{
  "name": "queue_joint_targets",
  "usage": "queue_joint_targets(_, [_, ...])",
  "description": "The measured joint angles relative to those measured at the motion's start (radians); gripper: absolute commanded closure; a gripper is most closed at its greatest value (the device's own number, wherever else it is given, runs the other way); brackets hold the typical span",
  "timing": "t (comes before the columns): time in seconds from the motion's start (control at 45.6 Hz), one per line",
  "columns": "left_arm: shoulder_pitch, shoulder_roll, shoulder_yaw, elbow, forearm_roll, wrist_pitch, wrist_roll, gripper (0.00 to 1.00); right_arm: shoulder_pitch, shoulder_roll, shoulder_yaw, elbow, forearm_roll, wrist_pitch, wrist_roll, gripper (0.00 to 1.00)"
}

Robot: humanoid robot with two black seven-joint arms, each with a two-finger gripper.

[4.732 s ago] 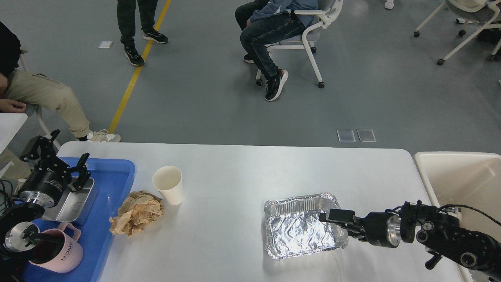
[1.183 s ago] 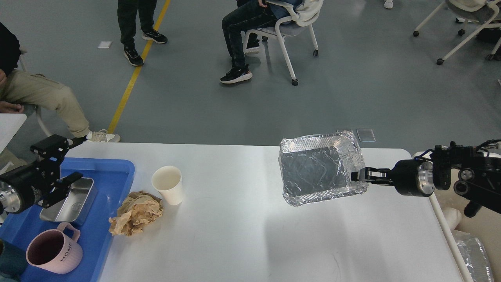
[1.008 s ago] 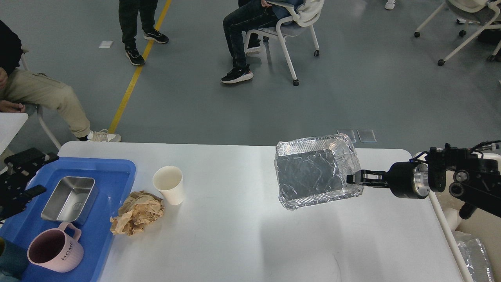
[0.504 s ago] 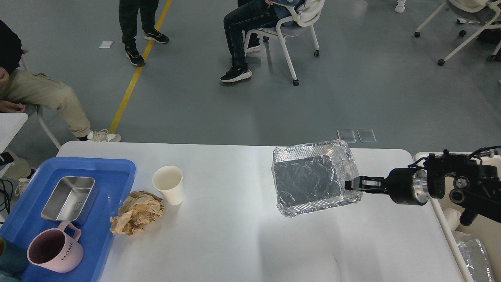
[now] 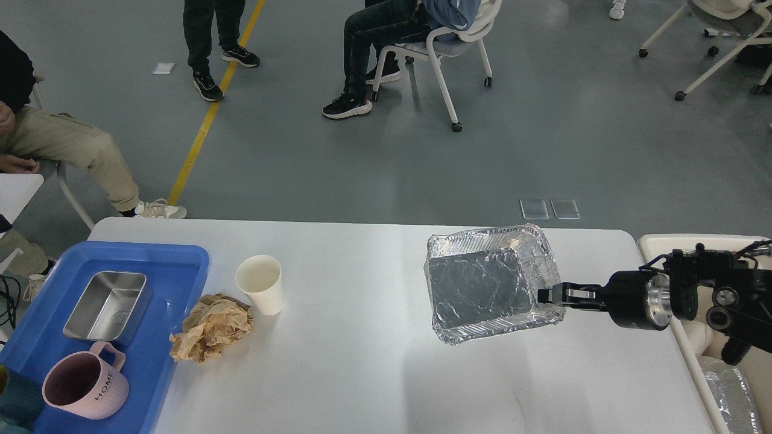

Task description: Tidy desktop

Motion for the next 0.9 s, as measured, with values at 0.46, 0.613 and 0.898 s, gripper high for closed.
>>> queue_joint_targets(0.46, [-0.053, -0.100, -0.023, 0.092, 0.078, -0.048, -0.002, 0.03, -0.006, -0.012, 0.002, 0.009, 0.000, -0.004, 0.002, 1.00])
queue_joint_targets(0.613, [-0.142, -0.214, -0.022, 0.194, 0.355, -0.155, 0.018, 0.03, -0.007, -0.010, 0.006, 0.008, 0.000, -0.004, 0.003, 1.00])
queue_joint_targets(0.898, [-0.312, -0.458, -0.009, 0.355, 0.768, -0.324, 0.013, 0.03, -0.007, -0.002, 0.015, 0.009, 0.000, -0.003, 0.003, 1.00])
